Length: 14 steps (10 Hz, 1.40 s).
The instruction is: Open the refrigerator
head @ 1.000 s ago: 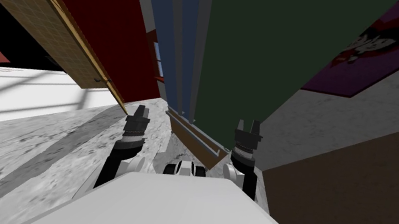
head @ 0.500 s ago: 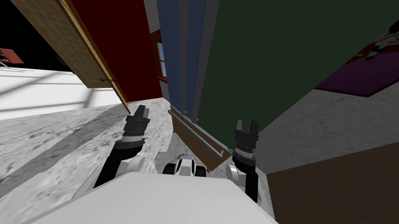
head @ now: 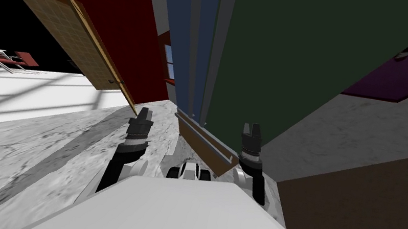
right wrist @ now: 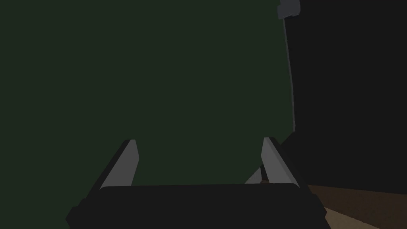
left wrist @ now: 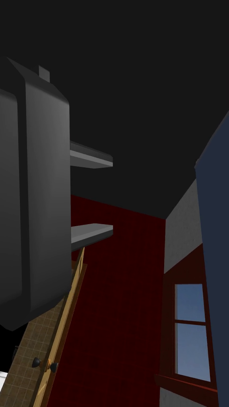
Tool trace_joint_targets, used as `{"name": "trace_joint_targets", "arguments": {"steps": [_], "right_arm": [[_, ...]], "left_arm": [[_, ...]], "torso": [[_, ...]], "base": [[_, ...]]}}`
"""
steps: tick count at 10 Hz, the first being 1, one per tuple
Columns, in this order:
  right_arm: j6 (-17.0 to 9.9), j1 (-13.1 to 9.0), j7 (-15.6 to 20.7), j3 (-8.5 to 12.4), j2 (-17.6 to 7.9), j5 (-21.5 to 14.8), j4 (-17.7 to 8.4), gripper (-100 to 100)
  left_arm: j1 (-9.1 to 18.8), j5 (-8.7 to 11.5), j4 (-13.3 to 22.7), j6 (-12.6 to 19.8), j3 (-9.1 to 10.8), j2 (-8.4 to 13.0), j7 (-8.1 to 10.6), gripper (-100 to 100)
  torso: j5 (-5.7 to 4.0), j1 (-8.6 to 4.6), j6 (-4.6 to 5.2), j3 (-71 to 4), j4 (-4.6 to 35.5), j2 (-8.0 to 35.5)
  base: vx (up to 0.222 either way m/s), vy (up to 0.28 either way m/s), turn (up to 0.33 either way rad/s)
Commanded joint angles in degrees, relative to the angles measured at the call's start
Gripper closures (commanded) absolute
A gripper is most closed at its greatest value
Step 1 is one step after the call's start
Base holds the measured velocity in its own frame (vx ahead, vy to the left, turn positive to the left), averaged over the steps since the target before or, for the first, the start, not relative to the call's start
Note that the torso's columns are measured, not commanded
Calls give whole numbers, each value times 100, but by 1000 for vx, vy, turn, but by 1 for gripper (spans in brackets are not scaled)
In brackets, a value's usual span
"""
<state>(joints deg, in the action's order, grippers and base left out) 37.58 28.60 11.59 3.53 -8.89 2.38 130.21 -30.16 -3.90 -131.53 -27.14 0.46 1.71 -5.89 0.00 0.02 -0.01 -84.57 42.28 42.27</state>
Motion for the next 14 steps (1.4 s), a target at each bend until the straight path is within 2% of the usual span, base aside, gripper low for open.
{"name": "trace_joint_targets", "arguments": {"steps": [1,2,5,6,7,8,9,10,11,13,14], "right_arm": [[116,-56,404,145,-103,-39,-171,-100],[116,-56,462,145,-103,-39,-171,-100],[279,-132,965,361,-211,-104,-426,-100],[279,-132,1092,361,-211,-104,-426,-100],[365,-171,1275,478,-253,-140,-565,-100],[365,-171,1427,478,-253,-140,-565,-100],[453,-209,1589,601,-289,-179,-711,-100],[453,-209,1758,601,-289,-179,-711,-100],[542,-246,1922,728,-316,-219,-864,-100],[542,-246,2126,728,-316,-219,-864,-100],[632,-282,2351,860,-337,-262,-1023,-100]], "left_arm": [[0,0,0,0,0,0,0,0],[0,0,0,0,0,0,0,0],[0,0,0,0,0,0,0,0],[0,0,0,0,0,0,0,0],[0,0,0,0,0,0,0,0],[0,0,0,0,0,0,0,0],[0,0,0,0,0,0,0,0],[0,0,0,0,0,0,0,0],[0,0,0,0,0,0,0,0],[0,0,0,0,0,0,0,0],[0,0,0,0,1,0,0,0]], "torso": [[0,-2,1,0,0,2],[0,1,0,0,0,0],[0,-2,2,1,0,2],[0,-1,0,-1,0,-2],[0,-4,2,0,0,1],[0,0,0,2,1,3],[0,-3,1,2,1,3],[1,4,0,0,0,0],[1,-2,2,0,0,0],[0,-3,1,0,0,1],[-3,-13,2,3,2,6]], "base": [[16,53,81],[19,47,34],[21,57,66],[23,50,41],[17,60,73],[18,51,52],[21,72,93],[25,61,43],[32,72,84],[20,45,23],[21,43,91]]}}
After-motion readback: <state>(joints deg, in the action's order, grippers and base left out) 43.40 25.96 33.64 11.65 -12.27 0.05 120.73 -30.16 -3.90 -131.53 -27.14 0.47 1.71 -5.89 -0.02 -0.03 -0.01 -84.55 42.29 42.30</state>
